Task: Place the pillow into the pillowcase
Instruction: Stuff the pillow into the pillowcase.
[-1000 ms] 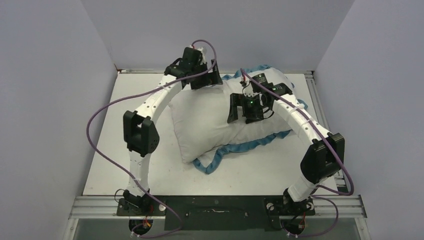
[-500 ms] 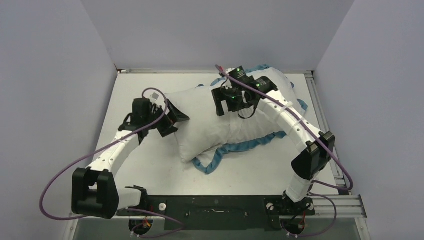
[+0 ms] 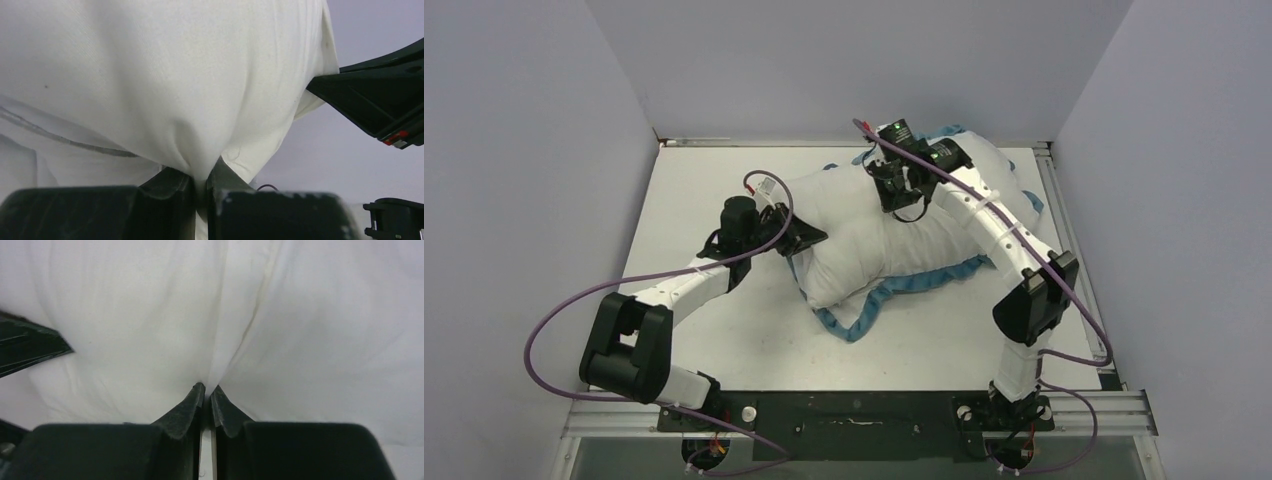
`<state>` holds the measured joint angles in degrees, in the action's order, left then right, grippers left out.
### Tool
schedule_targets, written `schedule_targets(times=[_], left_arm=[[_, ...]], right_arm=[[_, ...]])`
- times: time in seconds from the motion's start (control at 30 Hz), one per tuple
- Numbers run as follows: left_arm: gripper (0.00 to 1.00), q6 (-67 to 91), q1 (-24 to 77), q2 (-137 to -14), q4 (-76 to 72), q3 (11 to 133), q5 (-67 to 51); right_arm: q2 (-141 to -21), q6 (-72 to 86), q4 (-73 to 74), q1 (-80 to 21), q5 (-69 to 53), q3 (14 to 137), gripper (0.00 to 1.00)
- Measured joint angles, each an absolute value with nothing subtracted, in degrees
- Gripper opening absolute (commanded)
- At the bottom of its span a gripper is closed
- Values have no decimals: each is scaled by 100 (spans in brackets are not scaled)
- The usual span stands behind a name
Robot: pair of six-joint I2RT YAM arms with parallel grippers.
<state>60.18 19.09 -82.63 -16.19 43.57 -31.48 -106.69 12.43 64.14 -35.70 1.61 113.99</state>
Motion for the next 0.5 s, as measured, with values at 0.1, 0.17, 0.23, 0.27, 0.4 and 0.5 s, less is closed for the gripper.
schedule_targets(times=[0.1,0.17,0.23,0.27,0.4,0.5], left_arm=[[0,6005,1922,-8252,-1697,4366,-3096],[0,6010,1946,-8252,-1710,4366,-3033],[0,6007,2025,-8252,-1747,4372,-2978],[0,6005,2093,-8261,-1767,4399,-2934],[0,5957,2541,-8637,-1973,4908,-2825],[0,5933,2864,-9045,-2204,5422,-2722]], right_arm=[[-10237,1367,6007,-3181,-816,10949,5],[-9821,1579,5542,-2783,-1712,10431,5],[-9452,1868,5030,-2390,-2589,9939,5],[-9299,2045,4740,-2180,-3061,9732,5],[-9290,2327,4101,-2209,-4097,9609,5],[-9439,2366,3955,-2451,-4466,9609,9]])
